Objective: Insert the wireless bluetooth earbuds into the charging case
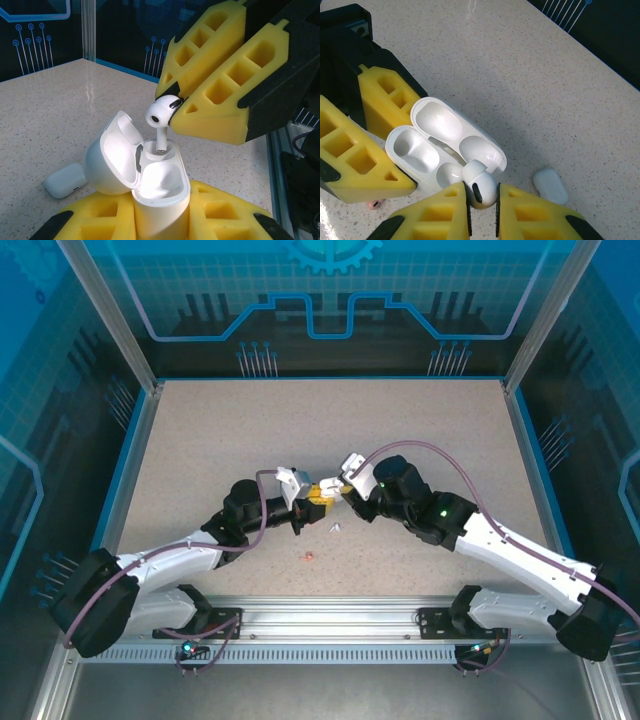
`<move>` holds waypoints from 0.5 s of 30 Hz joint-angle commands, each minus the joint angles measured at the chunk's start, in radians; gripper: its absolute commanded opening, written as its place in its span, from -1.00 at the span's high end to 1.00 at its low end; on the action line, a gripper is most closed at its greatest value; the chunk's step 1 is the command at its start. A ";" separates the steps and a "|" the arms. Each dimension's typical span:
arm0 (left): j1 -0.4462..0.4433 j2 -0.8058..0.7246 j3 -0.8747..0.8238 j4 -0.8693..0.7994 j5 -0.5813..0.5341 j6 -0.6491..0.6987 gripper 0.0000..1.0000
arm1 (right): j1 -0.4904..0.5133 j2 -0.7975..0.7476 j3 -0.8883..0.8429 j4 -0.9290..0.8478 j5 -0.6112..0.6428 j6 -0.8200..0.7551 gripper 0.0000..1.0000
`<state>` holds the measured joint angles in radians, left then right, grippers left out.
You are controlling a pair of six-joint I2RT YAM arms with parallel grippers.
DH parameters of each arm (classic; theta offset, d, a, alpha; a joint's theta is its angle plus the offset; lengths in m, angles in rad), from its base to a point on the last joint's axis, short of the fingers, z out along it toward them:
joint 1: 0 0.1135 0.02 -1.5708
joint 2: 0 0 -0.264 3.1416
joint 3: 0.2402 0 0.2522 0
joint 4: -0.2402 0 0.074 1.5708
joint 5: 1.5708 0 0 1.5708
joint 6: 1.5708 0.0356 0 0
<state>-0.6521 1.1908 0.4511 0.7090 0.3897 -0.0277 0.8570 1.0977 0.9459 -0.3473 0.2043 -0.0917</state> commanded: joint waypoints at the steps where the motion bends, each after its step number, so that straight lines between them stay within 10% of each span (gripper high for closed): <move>1: -0.011 -0.004 0.034 0.035 0.023 -0.001 1.00 | 0.008 -0.027 -0.013 -0.002 0.014 -0.048 0.65; 15: -0.017 -0.003 0.039 0.040 0.024 -0.002 1.00 | 0.012 -0.002 -0.022 0.005 -0.073 -0.052 0.63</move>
<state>-0.6594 1.1908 0.4534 0.7082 0.3981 -0.0277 0.8574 1.0866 0.9291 -0.3424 0.1726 -0.1364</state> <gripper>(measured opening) 0.221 0.183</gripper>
